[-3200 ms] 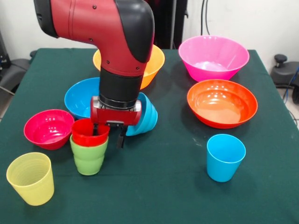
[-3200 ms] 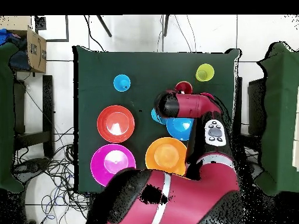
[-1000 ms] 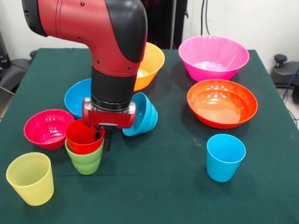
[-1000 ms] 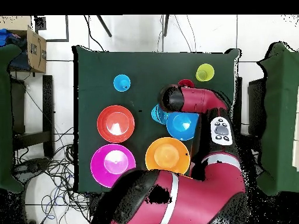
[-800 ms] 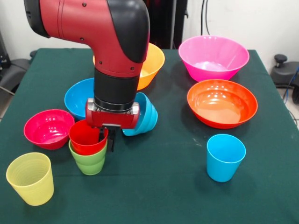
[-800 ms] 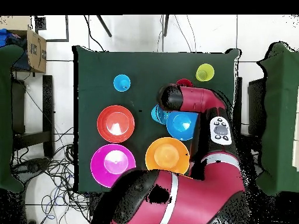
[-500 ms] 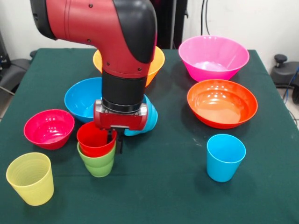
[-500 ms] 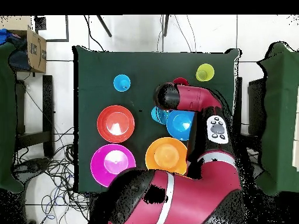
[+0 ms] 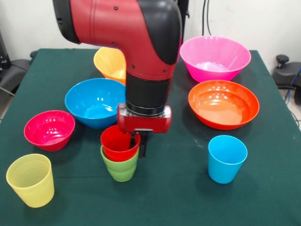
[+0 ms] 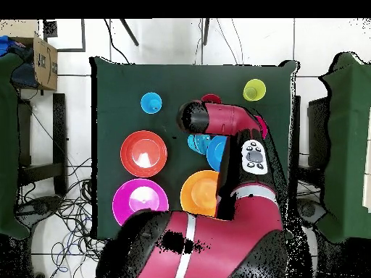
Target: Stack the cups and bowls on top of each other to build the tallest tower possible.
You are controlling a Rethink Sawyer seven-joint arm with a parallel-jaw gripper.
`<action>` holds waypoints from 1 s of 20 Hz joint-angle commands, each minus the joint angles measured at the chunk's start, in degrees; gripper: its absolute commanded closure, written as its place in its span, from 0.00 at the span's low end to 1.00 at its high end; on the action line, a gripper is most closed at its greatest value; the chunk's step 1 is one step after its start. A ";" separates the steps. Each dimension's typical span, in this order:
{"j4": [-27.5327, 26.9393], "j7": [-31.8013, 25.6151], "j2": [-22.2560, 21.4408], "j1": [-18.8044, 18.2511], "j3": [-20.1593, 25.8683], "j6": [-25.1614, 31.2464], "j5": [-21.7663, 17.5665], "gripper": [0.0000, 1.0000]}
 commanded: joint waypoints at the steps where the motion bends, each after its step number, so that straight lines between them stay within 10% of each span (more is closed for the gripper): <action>1: 3.86 12.61 3.91 4.69 2.42 0.75 2.87 1.00; 20: 3.90 18.35 5.53 10.00 -3.69 0.25 4.08 1.00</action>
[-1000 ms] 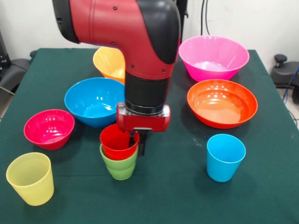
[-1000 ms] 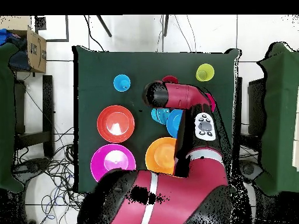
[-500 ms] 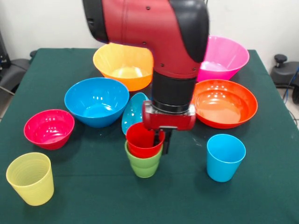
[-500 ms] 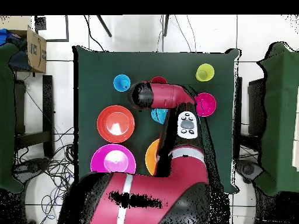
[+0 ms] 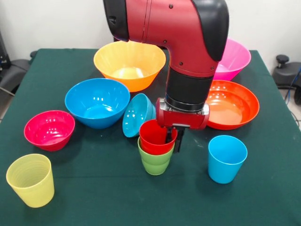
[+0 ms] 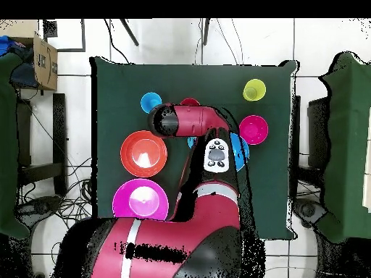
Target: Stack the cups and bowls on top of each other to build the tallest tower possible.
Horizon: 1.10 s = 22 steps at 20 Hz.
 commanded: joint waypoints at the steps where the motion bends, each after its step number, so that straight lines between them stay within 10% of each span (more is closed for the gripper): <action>1: 3.08 8.51 5.03 1.14 1.23 0.02 -0.28 1.00; 13: 1.91 7.02 5.68 1.02 0.57 -2.98 -1.27 1.00; 14: 1.86 6.86 5.69 1.03 0.57 -2.83 -1.21 0.00; 22: 1.66 6.64 5.75 1.16 0.28 -2.91 -1.31 0.00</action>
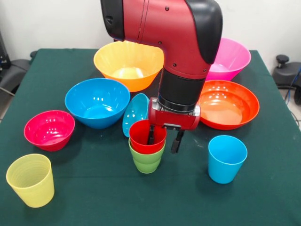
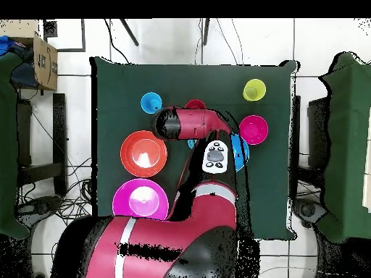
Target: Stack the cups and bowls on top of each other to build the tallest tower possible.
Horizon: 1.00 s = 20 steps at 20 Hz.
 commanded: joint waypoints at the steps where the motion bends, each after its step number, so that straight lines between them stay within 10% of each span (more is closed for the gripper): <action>1: 1.72 6.11 4.47 0.25 3.16 -1.48 -1.28 0.00; 20: -1.07 3.14 0.39 0.37 4.23 9.36 0.72 0.00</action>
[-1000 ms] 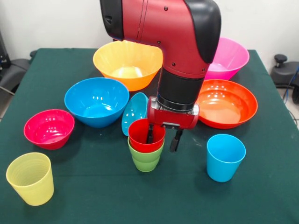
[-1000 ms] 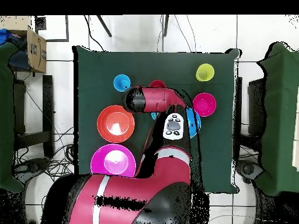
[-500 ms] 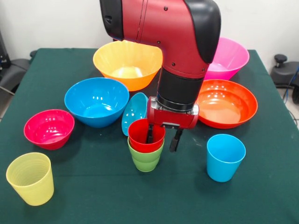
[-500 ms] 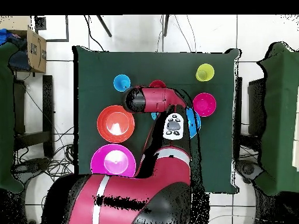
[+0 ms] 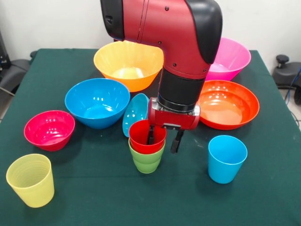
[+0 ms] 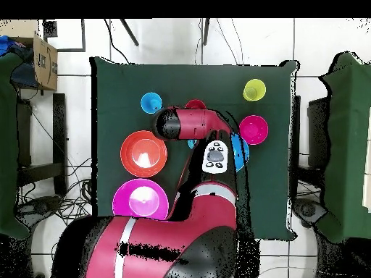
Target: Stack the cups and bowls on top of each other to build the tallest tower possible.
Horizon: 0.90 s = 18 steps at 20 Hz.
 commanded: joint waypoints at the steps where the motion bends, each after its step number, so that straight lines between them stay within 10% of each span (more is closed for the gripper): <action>1: -1.31 3.01 0.09 0.45 4.29 10.04 0.83 0.00; 18: -6.48 1.65 -3.74 0.07 5.63 21.89 1.36 0.00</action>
